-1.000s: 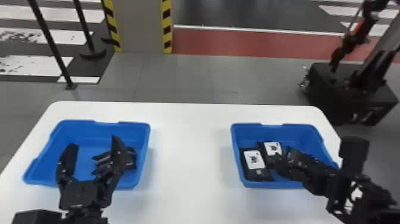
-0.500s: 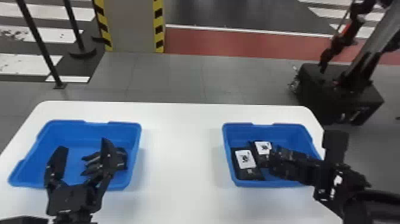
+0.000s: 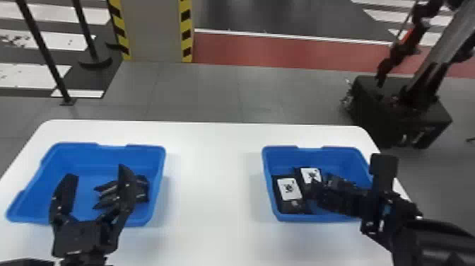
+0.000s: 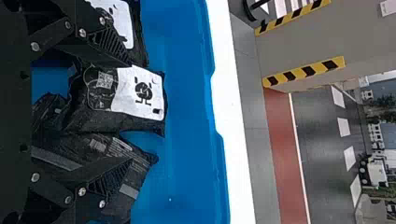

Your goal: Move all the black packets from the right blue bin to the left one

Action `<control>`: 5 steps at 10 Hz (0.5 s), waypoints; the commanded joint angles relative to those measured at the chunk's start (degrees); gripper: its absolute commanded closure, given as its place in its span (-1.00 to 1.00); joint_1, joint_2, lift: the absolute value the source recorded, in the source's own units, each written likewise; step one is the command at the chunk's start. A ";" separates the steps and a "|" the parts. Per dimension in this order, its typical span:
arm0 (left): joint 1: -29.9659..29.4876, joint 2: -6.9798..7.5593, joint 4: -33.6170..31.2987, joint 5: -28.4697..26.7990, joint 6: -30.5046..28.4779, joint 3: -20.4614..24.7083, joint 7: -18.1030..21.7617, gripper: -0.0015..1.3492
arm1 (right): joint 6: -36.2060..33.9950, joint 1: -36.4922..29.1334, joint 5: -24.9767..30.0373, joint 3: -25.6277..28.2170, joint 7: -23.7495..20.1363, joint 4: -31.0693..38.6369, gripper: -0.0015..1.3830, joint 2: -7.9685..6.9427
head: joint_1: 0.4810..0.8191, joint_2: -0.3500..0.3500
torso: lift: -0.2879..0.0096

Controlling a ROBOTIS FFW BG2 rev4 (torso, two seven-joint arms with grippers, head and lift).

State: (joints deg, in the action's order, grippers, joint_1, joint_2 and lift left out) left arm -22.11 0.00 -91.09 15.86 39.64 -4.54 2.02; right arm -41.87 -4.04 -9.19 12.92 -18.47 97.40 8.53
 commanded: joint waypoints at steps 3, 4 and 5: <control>0.18 0.00 0.04 -0.13 -0.12 -0.03 0.00 -0.86 | 0.96 1.09 -0.83 -1.14 -1.13 -2.84 -0.51 0.00 | 0.27 -0.26 | 0.20; 0.04 0.00 0.04 -0.13 -0.12 -0.03 0.00 -0.86 | 0.53 1.09 -0.83 -1.14 -1.13 -2.98 -0.44 0.00 | 0.27 -0.25 | 0.20; 0.04 0.00 0.04 -0.04 -0.12 0.06 0.09 -0.86 | -1.15 1.23 -0.65 -1.14 -1.13 -3.12 -0.25 0.09 | 0.27 -0.25 | 0.20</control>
State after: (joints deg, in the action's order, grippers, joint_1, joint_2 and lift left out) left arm -22.02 0.00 -91.10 15.76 39.52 -4.56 2.10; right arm -42.12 -2.88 -9.98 11.78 -19.61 94.33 8.58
